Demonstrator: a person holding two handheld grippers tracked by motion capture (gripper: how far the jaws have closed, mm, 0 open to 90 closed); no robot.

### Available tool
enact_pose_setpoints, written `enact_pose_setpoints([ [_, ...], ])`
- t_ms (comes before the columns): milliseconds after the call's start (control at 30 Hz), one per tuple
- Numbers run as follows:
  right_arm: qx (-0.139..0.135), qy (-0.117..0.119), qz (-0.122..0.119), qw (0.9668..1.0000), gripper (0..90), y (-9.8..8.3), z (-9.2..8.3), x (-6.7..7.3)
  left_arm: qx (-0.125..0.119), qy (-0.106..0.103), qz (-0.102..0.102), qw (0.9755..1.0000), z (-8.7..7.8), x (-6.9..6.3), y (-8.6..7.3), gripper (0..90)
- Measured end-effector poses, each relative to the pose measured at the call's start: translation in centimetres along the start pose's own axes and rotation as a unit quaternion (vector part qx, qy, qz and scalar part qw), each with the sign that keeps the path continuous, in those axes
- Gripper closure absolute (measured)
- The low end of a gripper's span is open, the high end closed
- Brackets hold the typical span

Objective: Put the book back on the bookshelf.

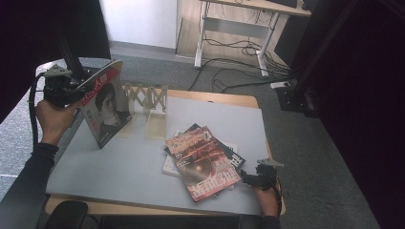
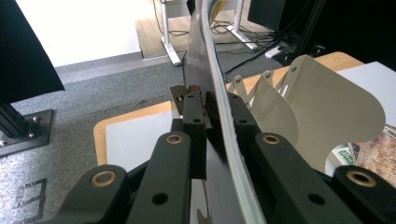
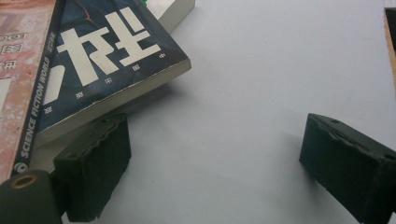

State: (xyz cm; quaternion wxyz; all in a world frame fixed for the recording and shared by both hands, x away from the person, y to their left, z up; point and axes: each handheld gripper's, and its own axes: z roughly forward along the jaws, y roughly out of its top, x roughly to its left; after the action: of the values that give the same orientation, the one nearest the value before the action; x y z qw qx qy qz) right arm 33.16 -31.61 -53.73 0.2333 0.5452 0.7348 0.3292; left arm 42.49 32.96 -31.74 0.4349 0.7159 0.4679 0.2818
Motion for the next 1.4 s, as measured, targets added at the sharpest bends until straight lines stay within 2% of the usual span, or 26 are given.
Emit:
enact_pose_setpoints([
  [200,0.000,0.000,0.000,1.0000,8.0,0.0,0.0,0.0,-0.005,-0.010,-0.003,0.9999,-0.2,0.0,0.1,69.7],
  [333,0.000,0.000,0.000,1.0000,8.0,0.0,0.0,0.0,-0.002,-0.016,-0.001,0.9999,-0.1,-0.2,0.1,59.0],
  [400,0.000,0.000,0.000,1.0000,8.0,0.0,0.0,0.0,0.007,-0.020,-0.001,0.9998,0.0,-0.3,0.0,52.3],
  [533,0.000,0.000,0.000,1.0000,8.0,0.0,0.0,0.0,0.008,-0.024,0.001,0.9997,0.0,-0.4,-0.1,37.6],
  [567,0.000,0.000,0.000,1.0000,8.0,0.0,0.0,0.0,0.009,-0.026,0.002,0.9996,0.0,-0.5,-0.2,37.6],
  [600,0.000,0.000,0.000,1.0000,8.0,0.0,0.0,0.0,0.010,-0.025,0.003,0.9996,0.0,-0.6,-0.3,30.1],
  [767,0.000,0.000,0.000,1.0000,8.0,0.0,0.0,0.0,0.014,-0.034,0.006,0.9993,-0.4,-0.8,-0.8,17.6],
  [833,0.000,0.000,0.000,1.0000,8.0,0.0,0.0,0.0,0.013,-0.038,0.003,0.9992,-0.6,-0.8,-0.9,14.4],
  [1167,0.000,0.000,0.000,1.0000,7.9,0.0,0.0,0.0,0.006,-0.061,-0.003,0.9981,-1.4,-0.8,-2.4,9.2],
  [1400,0.000,0.000,0.000,1.0000,8.0,0.0,0.0,0.0,0.001,-0.066,-0.005,0.9978,-2.0,-0.7,-3.7,6.1],
])
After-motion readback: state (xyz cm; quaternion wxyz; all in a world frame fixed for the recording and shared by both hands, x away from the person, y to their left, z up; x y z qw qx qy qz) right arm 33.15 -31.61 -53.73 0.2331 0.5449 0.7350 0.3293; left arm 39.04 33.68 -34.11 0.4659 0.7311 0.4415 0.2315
